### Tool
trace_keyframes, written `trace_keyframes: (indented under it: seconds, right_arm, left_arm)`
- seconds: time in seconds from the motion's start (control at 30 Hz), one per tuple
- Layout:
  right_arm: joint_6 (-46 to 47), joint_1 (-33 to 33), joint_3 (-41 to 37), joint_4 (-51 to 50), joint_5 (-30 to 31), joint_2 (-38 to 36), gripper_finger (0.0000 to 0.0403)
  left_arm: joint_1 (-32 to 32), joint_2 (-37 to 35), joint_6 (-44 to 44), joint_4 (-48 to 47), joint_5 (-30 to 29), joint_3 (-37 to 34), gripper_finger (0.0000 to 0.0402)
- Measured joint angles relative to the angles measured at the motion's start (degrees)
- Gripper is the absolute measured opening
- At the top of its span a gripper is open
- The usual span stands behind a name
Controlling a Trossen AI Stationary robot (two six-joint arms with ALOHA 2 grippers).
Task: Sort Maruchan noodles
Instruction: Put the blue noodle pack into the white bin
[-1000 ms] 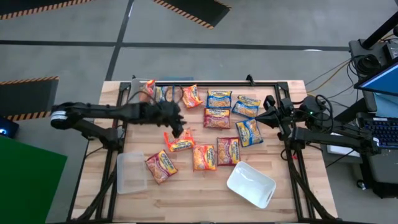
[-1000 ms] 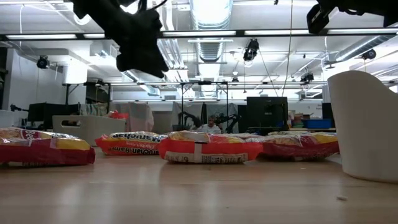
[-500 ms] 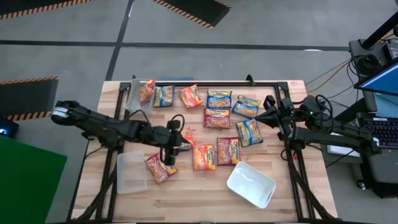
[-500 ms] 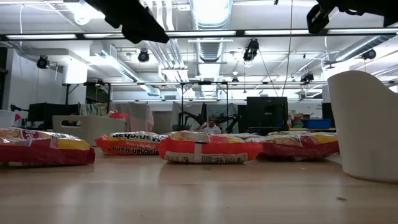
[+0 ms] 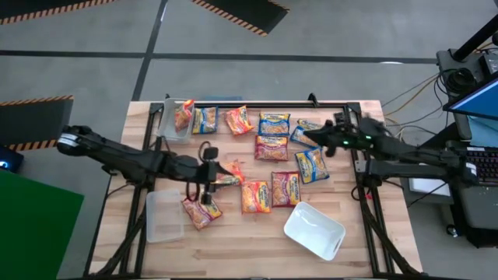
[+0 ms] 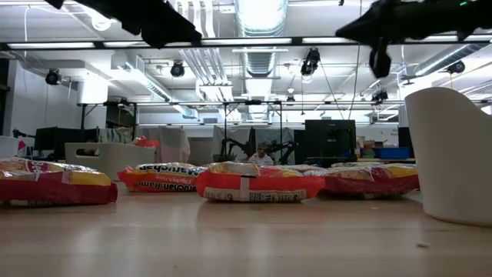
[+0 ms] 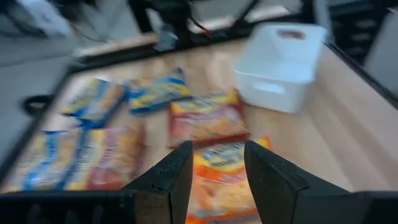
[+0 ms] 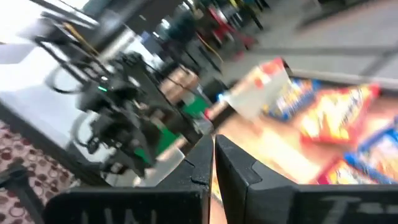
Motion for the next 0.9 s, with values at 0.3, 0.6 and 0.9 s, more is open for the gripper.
trace_keyframes:
  seconds: [0.3,0.6,0.9]
  right_arm:
    - [-0.2,-0.8,9.69,-4.37,-0.05,14.44,0.0009]
    - [-2.4,-5.24,20.16,-15.71,0.07,27.1,0.0009]
    - [-8.68,-12.2,29.28,-24.19,0.05,39.13,0.0009]
  left_arm:
    - [0.03,-6.65,-1.41,0.49,-16.19,-2.51,0.0127]
    - [0.03,-8.02,-1.54,-1.08,-17.01,-2.07,0.0127]
    - [0.04,-7.4,-1.11,-1.48,-17.16,-2.07,0.0127]
